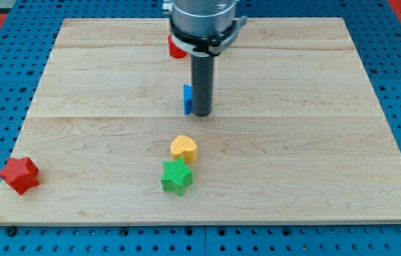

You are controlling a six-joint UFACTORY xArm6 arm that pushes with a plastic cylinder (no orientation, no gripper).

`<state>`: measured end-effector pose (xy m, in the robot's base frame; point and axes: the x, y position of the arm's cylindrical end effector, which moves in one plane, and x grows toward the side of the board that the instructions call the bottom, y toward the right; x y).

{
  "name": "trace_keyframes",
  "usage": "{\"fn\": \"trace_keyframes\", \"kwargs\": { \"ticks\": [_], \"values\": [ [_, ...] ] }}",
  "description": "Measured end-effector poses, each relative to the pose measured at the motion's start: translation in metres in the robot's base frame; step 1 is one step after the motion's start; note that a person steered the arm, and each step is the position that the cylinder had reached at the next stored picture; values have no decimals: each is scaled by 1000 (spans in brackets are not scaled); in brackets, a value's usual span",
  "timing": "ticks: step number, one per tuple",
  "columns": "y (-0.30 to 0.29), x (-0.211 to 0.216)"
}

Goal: Place the blue triangle right to the yellow hexagon

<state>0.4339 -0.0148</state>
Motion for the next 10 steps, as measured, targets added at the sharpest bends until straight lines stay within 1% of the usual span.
{"fn": "trace_keyframes", "kwargs": {
  "ticks": [1,2,3,4,5,6,7,8,9,10],
  "values": [
    [-21,-9],
    [-4,-51],
    [0,-107],
    [17,-94],
    [-5,-63],
    [-53,-86],
    [-34,-113],
    [-20,-122],
    [-21,-97],
    [-64,-29]
  ]
}}
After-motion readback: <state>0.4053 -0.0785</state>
